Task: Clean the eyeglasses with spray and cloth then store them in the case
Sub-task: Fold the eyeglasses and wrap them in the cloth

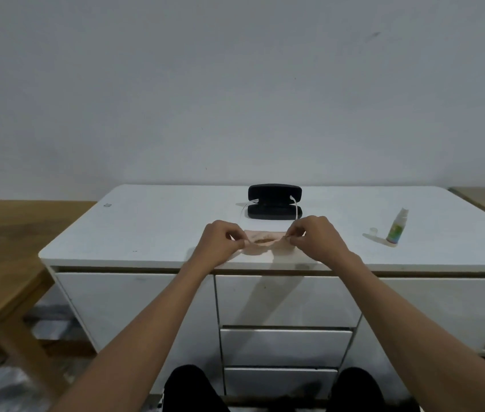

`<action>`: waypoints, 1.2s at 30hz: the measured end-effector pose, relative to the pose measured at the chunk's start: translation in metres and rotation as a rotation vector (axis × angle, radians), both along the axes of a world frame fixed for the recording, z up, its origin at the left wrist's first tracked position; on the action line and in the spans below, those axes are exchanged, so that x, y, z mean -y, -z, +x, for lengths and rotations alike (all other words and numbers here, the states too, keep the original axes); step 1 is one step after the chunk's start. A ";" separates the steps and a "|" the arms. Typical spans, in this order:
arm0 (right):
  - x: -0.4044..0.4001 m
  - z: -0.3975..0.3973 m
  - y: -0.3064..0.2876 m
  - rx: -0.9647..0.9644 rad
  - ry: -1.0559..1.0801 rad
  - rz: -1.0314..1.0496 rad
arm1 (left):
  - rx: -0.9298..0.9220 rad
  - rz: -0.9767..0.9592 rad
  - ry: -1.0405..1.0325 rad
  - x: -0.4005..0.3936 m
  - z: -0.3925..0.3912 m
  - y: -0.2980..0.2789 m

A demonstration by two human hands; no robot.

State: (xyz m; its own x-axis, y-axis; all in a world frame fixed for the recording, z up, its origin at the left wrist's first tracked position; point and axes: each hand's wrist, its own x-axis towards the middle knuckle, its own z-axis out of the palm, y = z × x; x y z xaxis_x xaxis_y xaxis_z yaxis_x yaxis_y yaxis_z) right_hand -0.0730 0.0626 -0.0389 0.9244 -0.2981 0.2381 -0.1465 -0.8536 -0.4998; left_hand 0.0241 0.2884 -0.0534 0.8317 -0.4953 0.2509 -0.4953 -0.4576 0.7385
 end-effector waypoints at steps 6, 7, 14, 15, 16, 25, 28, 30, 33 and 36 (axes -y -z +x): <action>-0.008 0.018 0.008 0.109 0.170 -0.028 | -0.099 -0.202 -0.216 0.023 0.010 0.003; -0.010 0.020 0.011 0.123 0.196 -0.050 | -0.099 -0.210 -0.241 0.026 0.011 0.004; -0.015 0.031 0.031 0.118 0.321 -0.219 | -0.109 -0.154 -0.325 0.036 0.021 0.018; -0.015 0.032 0.033 0.114 0.325 -0.235 | -0.109 -0.148 -0.335 0.037 0.022 0.020; -0.015 0.032 0.035 0.109 0.331 -0.247 | -0.101 -0.138 -0.344 0.037 0.022 0.021; -0.010 0.028 0.047 0.200 0.334 -0.156 | -0.001 -0.002 -0.408 0.043 0.026 0.025; -0.008 0.024 0.049 0.282 0.355 -0.076 | 0.010 -0.043 -0.401 0.041 0.027 0.026; -0.006 0.022 0.048 0.361 0.365 0.008 | 0.016 -0.106 -0.358 0.038 0.029 0.026; 0.000 0.020 0.045 0.398 0.309 0.132 | 0.066 -0.152 -0.256 0.032 0.032 0.025; 0.003 0.021 0.042 0.379 0.223 0.145 | 0.089 -0.180 -0.198 0.029 0.036 0.027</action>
State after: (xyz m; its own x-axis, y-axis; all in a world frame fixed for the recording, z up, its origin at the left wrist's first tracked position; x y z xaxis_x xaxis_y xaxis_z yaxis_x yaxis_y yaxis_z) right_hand -0.0515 0.0594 -0.0810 0.6899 -0.5345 0.4881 -0.1024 -0.7396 -0.6652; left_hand 0.0601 0.2595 -0.0800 0.8787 -0.2666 0.3960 -0.4756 -0.4175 0.7743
